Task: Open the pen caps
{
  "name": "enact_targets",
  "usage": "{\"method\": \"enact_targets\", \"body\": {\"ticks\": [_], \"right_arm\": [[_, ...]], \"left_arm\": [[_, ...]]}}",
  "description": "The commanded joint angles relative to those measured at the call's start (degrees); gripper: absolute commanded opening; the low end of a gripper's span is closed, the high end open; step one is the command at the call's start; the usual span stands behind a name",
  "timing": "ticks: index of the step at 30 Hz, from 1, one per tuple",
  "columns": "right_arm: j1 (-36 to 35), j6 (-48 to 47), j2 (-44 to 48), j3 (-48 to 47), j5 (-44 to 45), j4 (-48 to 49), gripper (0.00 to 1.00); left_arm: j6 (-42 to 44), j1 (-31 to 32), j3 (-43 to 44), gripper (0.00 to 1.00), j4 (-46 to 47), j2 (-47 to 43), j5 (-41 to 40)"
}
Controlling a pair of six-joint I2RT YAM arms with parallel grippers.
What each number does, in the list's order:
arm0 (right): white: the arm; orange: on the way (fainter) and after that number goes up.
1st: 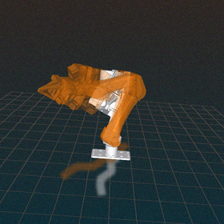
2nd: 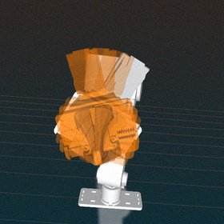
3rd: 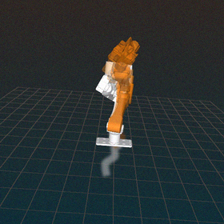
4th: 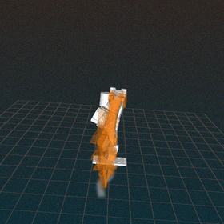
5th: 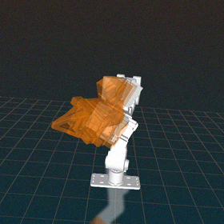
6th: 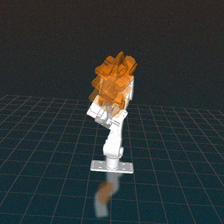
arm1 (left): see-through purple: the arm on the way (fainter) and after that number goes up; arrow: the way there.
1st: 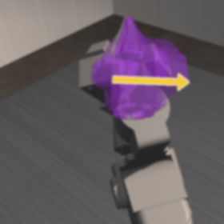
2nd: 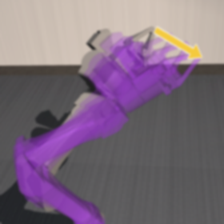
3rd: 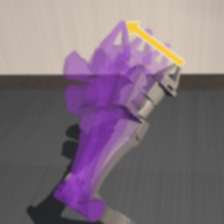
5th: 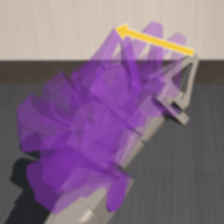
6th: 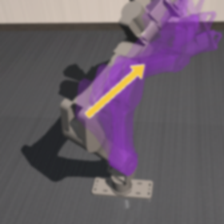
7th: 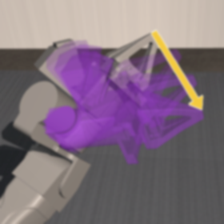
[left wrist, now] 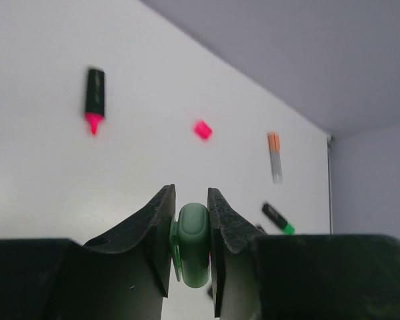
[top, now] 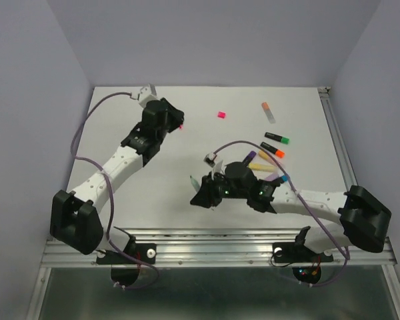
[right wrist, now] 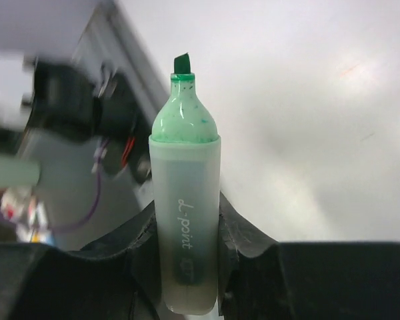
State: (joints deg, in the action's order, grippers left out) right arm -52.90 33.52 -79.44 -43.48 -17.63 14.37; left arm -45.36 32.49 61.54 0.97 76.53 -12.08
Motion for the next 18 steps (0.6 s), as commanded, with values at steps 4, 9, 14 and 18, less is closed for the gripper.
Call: {"method": "enact_targets", "body": {"ticks": [4, 9, 14, 18], "right_arm": [[-13.45, 9.28, 9.55, 9.90, 3.73, 2.06, 0.01], [-13.37, 8.75, 13.25, 7.03, 13.80, -6.95, 0.01], [-8.81, 13.40, 16.50, 2.36, 33.32, -23.03, 0.01], [6.30, 15.61, 19.13, 3.67, 30.04, -24.49, 0.01]], "left_arm": [[7.74, -11.30, 10.44, 0.00, 5.53, 4.41, -3.57], [8.89, -11.75, 10.09, 0.00, 6.15, 6.26, 1.77], [5.73, -11.57, 10.70, 0.00, 6.84, 14.66, 9.67], [3.62, -10.17, 15.27, 0.00, 7.55, 25.40, 15.22]]}}
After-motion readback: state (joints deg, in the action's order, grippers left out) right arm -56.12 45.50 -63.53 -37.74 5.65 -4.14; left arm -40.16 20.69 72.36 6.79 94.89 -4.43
